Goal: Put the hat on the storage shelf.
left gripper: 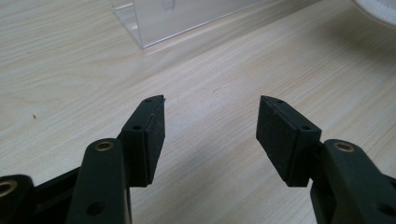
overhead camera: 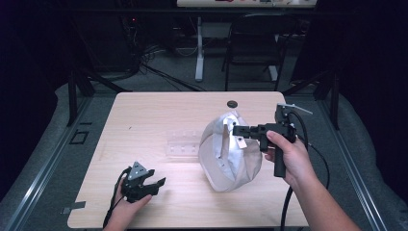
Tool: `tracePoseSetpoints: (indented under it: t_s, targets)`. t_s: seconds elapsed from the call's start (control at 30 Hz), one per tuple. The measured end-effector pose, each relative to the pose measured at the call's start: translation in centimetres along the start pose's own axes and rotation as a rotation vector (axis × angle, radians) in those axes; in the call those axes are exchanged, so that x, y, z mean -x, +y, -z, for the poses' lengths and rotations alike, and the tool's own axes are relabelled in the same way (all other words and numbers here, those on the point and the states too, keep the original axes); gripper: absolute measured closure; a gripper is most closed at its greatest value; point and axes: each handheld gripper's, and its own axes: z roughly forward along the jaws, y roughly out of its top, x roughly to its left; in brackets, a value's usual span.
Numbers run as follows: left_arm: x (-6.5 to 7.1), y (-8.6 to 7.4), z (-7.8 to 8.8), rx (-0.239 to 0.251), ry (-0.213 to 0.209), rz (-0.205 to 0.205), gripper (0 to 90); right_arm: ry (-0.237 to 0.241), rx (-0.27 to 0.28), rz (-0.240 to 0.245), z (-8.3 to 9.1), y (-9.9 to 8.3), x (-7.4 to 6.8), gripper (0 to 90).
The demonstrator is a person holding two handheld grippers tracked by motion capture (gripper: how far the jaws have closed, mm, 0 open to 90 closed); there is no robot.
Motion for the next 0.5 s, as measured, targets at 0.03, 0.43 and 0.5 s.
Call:
tracePoseSetpoints:
  t_s: [0.03, 0.43, 0.5]
  targets:
    - [0.1, 0.0, 0.0, 0.005, -0.001, 0.000, 42.3, 0.003, 0.005, 0.000, -0.1, 0.1, -0.2, 81.9]
    - [1.3, 0.6, 0.3, 0.053, -0.028, -0.032, 42.3, -0.014, 0.058, 0.003, -0.6, 2.0, -2.4, 81.9]
    - [1.4, 0.5, 0.3, 0.057, -0.028, -0.034, 42.3, -0.014, 0.061, 0.004, -0.6, 2.2, -2.5, 81.9]
